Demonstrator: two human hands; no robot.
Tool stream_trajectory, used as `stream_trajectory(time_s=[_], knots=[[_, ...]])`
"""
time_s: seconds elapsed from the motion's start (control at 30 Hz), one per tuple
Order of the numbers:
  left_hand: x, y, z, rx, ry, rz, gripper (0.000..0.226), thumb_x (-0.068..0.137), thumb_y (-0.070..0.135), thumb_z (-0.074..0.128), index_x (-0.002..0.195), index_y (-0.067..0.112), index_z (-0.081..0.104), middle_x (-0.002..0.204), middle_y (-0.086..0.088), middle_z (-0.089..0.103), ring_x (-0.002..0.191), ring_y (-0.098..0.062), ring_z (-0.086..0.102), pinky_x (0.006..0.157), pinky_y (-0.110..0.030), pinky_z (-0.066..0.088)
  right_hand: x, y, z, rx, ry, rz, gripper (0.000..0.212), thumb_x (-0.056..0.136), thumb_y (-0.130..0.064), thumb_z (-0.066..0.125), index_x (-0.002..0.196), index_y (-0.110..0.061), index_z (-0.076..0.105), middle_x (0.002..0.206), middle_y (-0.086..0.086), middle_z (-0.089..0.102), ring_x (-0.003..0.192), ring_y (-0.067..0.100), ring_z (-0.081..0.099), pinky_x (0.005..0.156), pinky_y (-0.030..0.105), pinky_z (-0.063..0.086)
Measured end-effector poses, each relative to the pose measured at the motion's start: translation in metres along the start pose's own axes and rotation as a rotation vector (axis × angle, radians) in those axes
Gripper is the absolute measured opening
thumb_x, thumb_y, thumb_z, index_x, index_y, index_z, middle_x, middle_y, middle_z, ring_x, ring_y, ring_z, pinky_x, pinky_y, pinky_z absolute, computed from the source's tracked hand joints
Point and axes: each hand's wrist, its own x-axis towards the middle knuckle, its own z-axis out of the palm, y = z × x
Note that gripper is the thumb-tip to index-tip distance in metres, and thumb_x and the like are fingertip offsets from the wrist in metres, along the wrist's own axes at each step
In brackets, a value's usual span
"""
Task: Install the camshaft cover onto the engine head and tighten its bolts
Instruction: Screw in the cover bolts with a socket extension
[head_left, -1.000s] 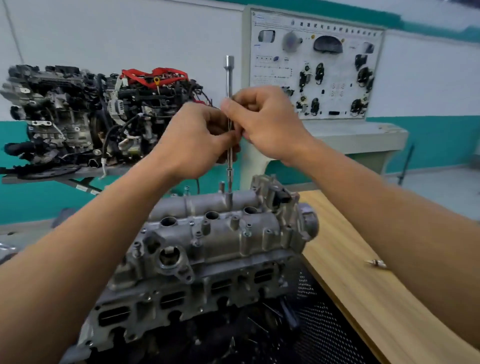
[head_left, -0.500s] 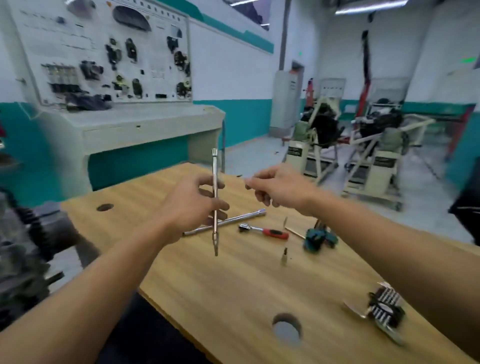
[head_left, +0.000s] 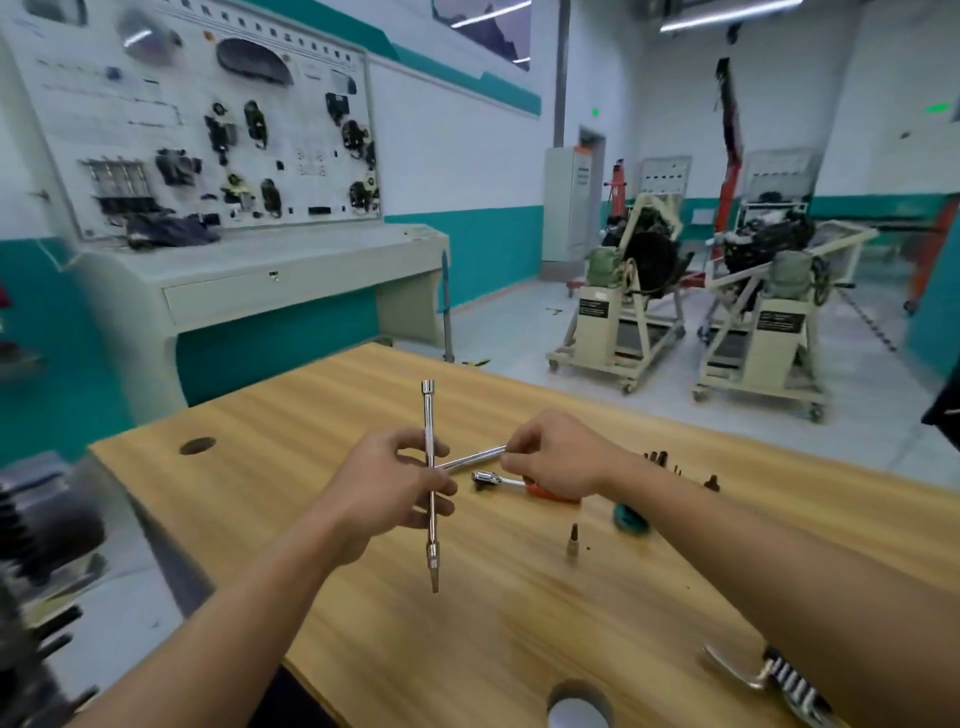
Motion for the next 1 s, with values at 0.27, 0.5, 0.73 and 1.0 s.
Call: stream_trajectory(time_s=[0.27, 0.5, 0.73, 1.0], knots=[[0.004, -0.005, 0.007, -0.143, 0.027, -0.045, 0.014, 0.094, 0.004, 0.064, 0.106, 0.01, 0.064, 0.082, -0.015, 0.077, 0.073, -0.028, 0.076, 0.06, -0.035, 0.063, -0.014, -0.007, -0.008, -0.175, -0.074, -0.027, 0.027, 0.091, -0.046, 0.065, 0.088, -0.02, 0.075, 0.069, -0.007, 0.061, 0.06, 0.007, 0.051, 0.058, 0.026, 0.042], [0.014, -0.001, 0.043, -0.659, 0.026, -0.21, 0.003, 0.096, -0.001, 0.058, 0.098, 0.002, 0.06, 0.078, -0.016, 0.074, 0.066, -0.025, 0.075, 0.052, -0.03, 0.059, -0.055, -0.004, 0.012, 0.13, -0.209, 0.032, 0.037, 0.101, -0.045, 0.048, 0.079, -0.021, 0.065, 0.076, -0.001, 0.075, 0.056, 0.008, 0.06, 0.055, 0.024, 0.049], [0.023, -0.009, 0.046, -0.866, 0.149, -0.278, 0.016, 0.101, 0.0, 0.051, 0.087, 0.004, 0.055, 0.075, -0.014, 0.069, 0.055, -0.019, 0.072, 0.045, -0.029, 0.057, -0.073, -0.02, 0.029, 0.849, -0.087, 0.36, 0.02, 0.1, -0.017, 0.058, 0.085, -0.006, 0.064, 0.063, 0.002, 0.056, 0.046, 0.007, 0.044, 0.042, 0.017, 0.035], [0.031, -0.024, 0.017, -0.568, 0.332, -0.184, 0.01, 0.094, -0.001, 0.062, 0.097, 0.008, 0.058, 0.078, -0.011, 0.069, 0.059, -0.02, 0.073, 0.053, -0.032, 0.061, -0.094, 0.043, -0.007, -0.35, 0.068, 0.239, 0.009, 0.09, -0.019, 0.067, 0.089, -0.015, 0.074, 0.09, 0.002, 0.071, 0.081, 0.017, 0.065, 0.069, 0.027, 0.051]])
